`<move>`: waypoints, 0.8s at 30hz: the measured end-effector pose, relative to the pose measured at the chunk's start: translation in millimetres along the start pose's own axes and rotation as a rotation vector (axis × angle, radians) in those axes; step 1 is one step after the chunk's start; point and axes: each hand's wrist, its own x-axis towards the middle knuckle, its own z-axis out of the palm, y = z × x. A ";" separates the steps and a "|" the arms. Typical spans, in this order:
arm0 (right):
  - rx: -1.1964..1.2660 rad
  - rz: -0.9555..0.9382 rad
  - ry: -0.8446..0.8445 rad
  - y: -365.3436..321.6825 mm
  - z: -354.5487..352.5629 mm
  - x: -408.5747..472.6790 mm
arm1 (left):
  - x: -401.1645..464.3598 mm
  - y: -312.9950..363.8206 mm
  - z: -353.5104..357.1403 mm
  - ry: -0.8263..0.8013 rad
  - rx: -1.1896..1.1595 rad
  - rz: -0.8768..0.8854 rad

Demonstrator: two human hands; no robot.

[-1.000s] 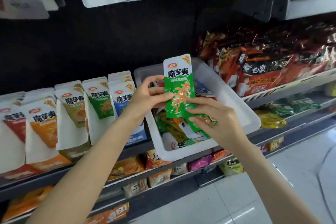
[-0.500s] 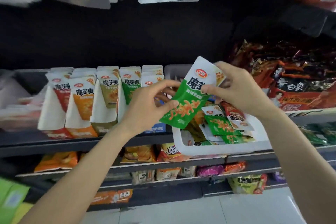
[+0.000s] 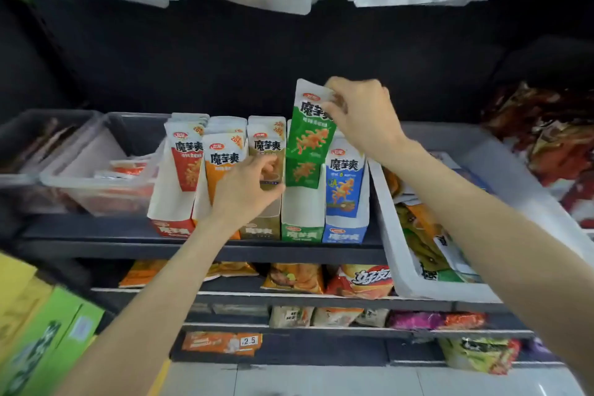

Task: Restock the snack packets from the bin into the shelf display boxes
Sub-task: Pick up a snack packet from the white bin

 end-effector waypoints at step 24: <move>-0.255 0.000 -0.208 20.0 77.5 19.4 | 7.3 -6.3 15.6 -0.007 -0.033 0.097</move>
